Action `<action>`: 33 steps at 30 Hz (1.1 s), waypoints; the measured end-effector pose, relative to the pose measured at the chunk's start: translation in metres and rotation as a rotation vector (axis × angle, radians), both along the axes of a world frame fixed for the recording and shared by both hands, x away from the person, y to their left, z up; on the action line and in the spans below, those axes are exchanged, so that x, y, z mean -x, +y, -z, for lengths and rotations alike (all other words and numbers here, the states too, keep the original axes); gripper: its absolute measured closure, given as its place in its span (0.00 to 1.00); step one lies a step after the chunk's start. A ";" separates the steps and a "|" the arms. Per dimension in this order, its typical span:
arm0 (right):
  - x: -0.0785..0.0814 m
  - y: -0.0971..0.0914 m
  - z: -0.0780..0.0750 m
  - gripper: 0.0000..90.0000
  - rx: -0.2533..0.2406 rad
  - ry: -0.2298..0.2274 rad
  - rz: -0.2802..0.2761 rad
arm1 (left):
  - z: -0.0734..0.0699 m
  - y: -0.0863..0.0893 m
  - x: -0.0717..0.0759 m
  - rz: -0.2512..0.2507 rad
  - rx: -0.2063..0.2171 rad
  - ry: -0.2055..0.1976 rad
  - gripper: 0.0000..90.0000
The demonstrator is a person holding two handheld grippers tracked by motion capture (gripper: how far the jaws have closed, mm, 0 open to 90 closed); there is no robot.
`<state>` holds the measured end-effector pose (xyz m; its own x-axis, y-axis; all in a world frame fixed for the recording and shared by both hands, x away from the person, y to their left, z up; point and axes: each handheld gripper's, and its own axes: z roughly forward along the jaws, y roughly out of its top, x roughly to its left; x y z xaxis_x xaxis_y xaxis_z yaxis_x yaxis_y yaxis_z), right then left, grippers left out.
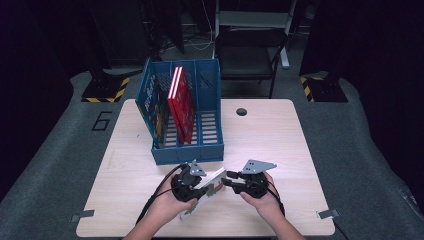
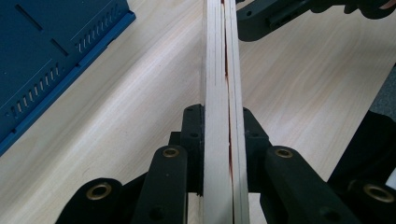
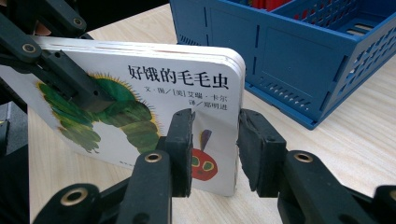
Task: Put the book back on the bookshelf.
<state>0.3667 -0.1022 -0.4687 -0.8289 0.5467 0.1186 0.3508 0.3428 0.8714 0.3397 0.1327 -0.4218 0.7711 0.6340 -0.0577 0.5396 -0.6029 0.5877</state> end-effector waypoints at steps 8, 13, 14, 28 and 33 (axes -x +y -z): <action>0.001 0.000 0.000 0.72 0.002 0.005 -0.005 | -0.001 0.004 -0.005 -0.030 0.028 0.062 0.86; 0.001 0.000 0.001 0.72 0.005 -0.007 -0.015 | -0.003 0.008 -0.009 -0.053 0.050 0.067 0.86; 0.002 0.000 0.001 0.72 0.005 -0.003 -0.012 | -0.003 0.009 -0.010 -0.057 0.060 0.082 0.86; 0.002 -0.006 0.001 0.72 -0.005 0.004 -0.003 | -0.021 0.020 -0.028 -0.123 0.114 0.075 0.86; 0.003 -0.007 0.000 0.72 -0.007 0.002 -0.002 | -0.029 0.020 -0.035 -0.133 0.122 0.072 0.86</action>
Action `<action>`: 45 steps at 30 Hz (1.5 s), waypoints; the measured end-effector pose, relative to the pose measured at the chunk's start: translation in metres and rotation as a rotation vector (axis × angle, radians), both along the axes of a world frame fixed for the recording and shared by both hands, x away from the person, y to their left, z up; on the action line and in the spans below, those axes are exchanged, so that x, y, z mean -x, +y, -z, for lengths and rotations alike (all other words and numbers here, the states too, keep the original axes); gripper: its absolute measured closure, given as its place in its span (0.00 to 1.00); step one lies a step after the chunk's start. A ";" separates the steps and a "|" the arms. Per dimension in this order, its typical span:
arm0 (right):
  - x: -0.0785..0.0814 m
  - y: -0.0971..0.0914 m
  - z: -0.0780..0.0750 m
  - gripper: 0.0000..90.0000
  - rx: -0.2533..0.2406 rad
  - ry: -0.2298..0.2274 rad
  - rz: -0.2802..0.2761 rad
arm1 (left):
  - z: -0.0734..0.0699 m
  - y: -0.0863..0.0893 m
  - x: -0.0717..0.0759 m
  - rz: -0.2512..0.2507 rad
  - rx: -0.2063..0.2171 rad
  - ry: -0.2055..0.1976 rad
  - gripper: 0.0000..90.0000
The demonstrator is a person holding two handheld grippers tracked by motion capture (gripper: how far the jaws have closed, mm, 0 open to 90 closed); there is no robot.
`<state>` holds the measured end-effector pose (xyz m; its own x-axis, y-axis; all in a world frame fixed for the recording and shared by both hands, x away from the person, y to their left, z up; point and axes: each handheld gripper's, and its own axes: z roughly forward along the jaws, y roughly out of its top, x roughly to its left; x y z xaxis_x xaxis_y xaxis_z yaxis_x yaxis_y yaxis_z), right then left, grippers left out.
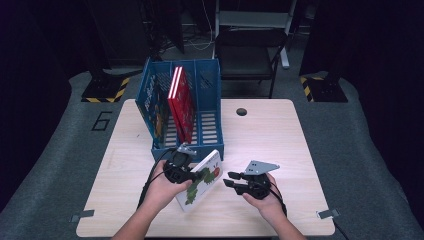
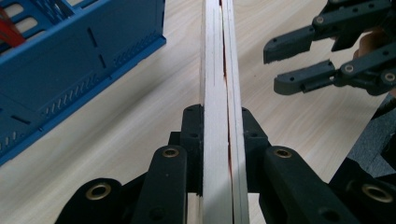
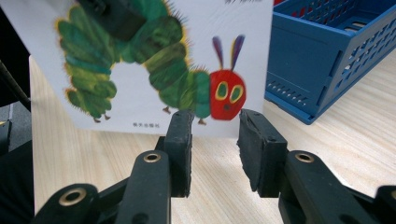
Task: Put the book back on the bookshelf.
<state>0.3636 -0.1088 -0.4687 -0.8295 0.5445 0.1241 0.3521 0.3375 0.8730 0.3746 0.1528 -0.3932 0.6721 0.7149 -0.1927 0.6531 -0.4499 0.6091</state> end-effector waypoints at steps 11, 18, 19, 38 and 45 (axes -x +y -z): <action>0.002 -0.004 -0.002 0.70 -0.008 0.004 0.016 | -0.031 -0.005 -0.017 -0.019 -0.016 -0.017 0.86; 0.002 -0.007 -0.002 0.69 -0.016 0.001 0.027 | -0.048 -0.012 -0.027 -0.029 -0.007 -0.022 0.86; 0.002 -0.007 -0.002 0.69 -0.016 0.001 0.027 | -0.051 -0.013 -0.030 -0.034 -0.010 -0.029 0.86; 0.002 -0.010 -0.003 0.69 -0.030 0.001 0.035 | -0.079 -0.022 -0.065 -0.155 -0.043 -0.059 0.86; -0.001 -0.012 -0.002 0.69 -0.035 0.006 0.038 | -0.084 -0.017 -0.075 -0.183 -0.028 -0.045 0.86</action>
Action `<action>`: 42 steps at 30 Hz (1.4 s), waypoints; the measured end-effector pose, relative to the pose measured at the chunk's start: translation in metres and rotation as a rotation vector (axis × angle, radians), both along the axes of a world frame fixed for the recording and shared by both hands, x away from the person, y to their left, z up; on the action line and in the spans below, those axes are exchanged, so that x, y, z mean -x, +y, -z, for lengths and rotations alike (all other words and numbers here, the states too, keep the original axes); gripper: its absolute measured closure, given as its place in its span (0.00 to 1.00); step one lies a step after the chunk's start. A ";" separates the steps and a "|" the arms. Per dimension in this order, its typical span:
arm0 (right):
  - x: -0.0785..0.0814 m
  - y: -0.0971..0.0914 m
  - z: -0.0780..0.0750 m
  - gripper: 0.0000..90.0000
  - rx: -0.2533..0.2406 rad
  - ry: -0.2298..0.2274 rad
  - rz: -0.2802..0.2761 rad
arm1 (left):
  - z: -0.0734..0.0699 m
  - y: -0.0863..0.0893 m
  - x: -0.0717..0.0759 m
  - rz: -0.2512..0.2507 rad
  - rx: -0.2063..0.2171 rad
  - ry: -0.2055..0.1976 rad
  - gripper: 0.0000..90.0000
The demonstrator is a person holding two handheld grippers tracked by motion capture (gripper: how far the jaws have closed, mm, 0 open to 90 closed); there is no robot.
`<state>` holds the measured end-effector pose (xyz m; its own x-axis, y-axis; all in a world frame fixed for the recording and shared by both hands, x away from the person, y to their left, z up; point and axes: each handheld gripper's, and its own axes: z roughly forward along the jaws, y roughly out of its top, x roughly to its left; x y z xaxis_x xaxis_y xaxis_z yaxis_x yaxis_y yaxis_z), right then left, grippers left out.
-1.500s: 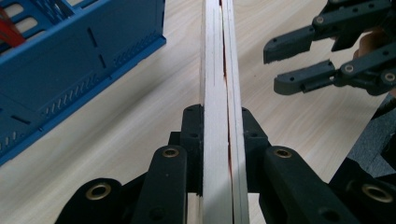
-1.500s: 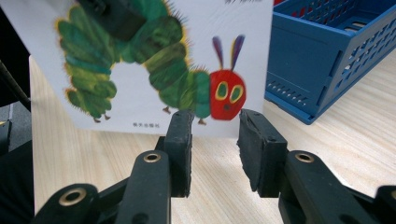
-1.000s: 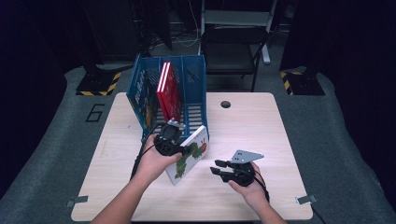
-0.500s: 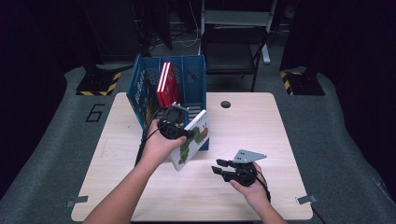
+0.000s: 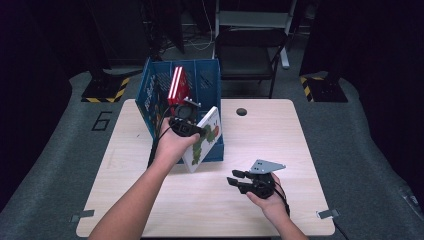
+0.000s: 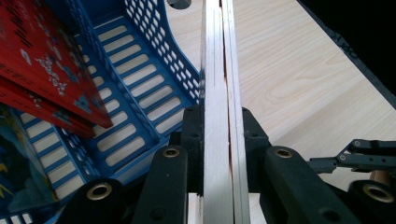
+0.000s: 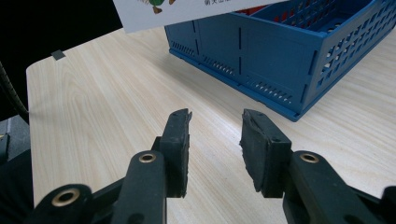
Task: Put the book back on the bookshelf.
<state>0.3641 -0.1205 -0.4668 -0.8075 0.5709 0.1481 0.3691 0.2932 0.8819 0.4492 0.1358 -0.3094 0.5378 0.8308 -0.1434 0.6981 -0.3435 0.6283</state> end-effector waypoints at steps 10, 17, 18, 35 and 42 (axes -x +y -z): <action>0.000 0.000 0.000 0.69 -0.004 0.001 0.001 | -0.007 0.007 -0.011 -0.048 0.009 -0.008 0.86; 0.000 -0.001 0.000 0.69 -0.011 0.007 0.005 | -0.005 0.004 -0.021 -0.107 0.002 0.001 0.86; 0.000 -0.001 0.000 0.69 -0.010 0.007 0.005 | -0.005 0.003 -0.023 -0.117 0.003 0.000 0.86; 0.004 -0.005 0.001 0.69 -0.019 0.010 0.009 | -0.005 -0.020 -0.054 -0.212 -0.027 0.002 0.86; 0.010 -0.016 0.001 0.69 -0.025 0.012 0.043 | -0.010 -0.026 -0.064 -0.221 -0.026 0.003 0.86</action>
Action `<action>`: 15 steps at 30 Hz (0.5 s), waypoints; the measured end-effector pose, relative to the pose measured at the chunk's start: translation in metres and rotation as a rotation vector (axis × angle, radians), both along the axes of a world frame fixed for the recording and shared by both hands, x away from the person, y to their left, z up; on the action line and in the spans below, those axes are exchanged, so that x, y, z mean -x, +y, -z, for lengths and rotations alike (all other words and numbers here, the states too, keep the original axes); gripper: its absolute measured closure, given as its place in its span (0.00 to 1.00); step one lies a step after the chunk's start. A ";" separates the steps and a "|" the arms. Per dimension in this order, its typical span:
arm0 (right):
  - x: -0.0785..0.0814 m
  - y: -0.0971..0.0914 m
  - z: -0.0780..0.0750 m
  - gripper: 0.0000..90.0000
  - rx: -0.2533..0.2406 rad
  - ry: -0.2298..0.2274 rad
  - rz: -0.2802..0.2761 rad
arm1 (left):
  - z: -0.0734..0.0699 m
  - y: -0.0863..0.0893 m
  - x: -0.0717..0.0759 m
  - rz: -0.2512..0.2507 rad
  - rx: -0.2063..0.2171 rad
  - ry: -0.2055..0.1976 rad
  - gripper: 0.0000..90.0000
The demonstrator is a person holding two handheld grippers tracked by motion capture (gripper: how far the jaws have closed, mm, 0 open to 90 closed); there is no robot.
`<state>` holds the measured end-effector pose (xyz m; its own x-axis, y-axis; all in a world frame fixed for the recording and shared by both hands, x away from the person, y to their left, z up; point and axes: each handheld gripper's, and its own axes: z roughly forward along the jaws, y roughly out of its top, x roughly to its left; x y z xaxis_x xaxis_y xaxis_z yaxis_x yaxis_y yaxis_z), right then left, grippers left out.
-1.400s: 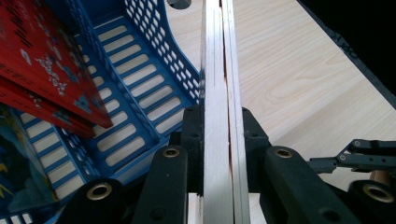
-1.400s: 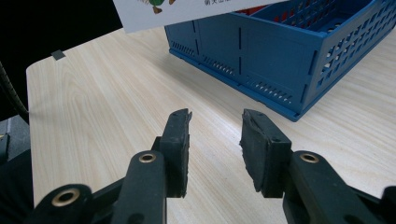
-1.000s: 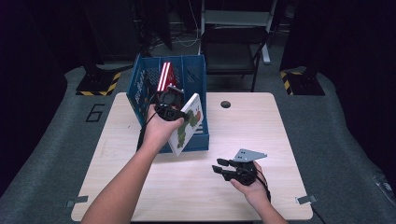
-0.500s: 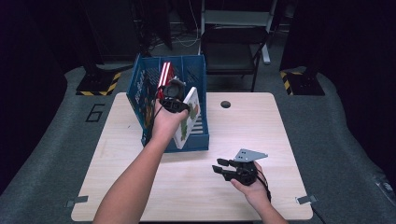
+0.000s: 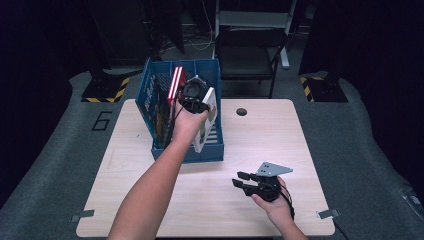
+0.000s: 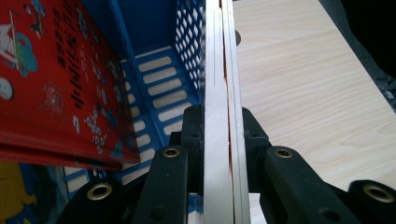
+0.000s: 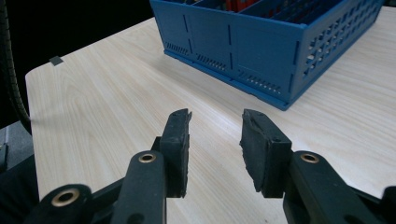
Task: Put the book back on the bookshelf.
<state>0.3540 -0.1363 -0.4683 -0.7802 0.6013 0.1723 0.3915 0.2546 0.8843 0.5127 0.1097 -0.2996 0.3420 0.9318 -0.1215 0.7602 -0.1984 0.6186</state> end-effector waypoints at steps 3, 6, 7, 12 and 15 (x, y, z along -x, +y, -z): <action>0.004 -0.004 0.001 0.69 0.003 0.000 0.013 | 0.000 -0.002 -0.006 -0.005 0.000 0.002 0.86; 0.008 -0.009 0.001 0.69 0.005 0.000 0.024 | 0.001 -0.005 -0.012 -0.011 0.002 0.003 0.86; 0.009 -0.011 0.001 0.69 0.000 -0.002 0.027 | 0.002 -0.006 -0.014 -0.010 -0.003 -0.001 0.86; 0.017 -0.021 -0.001 0.69 -0.008 -0.017 0.054 | 0.004 -0.009 -0.020 -0.022 -0.012 -0.004 0.86; 0.022 -0.025 -0.002 0.69 -0.012 -0.026 0.067 | 0.006 -0.010 -0.023 -0.031 -0.010 -0.005 0.86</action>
